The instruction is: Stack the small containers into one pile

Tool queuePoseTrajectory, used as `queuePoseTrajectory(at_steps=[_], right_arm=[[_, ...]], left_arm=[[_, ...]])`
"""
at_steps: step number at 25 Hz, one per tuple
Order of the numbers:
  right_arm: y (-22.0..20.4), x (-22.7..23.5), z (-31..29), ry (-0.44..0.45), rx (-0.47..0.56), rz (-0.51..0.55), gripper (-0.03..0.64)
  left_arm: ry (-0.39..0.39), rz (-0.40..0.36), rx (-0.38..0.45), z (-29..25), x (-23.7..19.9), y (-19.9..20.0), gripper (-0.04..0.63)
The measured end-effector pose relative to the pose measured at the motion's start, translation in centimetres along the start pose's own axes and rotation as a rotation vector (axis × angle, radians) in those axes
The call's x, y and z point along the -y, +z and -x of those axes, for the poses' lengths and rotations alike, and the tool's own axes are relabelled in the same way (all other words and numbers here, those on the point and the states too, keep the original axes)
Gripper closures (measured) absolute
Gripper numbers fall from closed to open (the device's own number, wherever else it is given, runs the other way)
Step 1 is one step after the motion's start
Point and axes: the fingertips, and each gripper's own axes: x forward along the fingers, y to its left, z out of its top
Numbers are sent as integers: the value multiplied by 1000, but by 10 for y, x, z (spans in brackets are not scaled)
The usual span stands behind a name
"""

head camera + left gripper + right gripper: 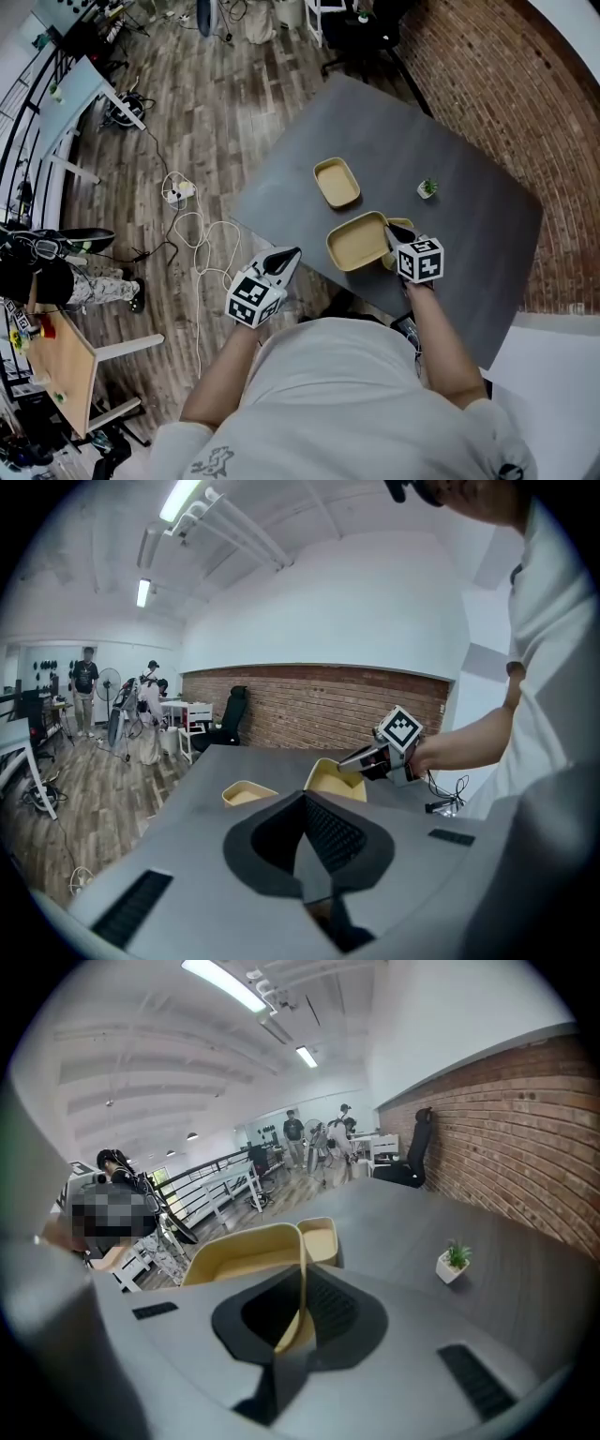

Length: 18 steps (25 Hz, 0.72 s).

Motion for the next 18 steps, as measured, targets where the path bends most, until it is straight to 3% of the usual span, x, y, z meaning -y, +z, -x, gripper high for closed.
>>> queuePoseTrajectory(at_steps=[7,18], right_arm=[[14,39,-1,-35,21,-55,597],[22,65,6,-111,41,-122,597]], left_arm=[[-61,-50,-6,-51,-8,34,584],[-158,-94,-31,-99,-26,61,584]])
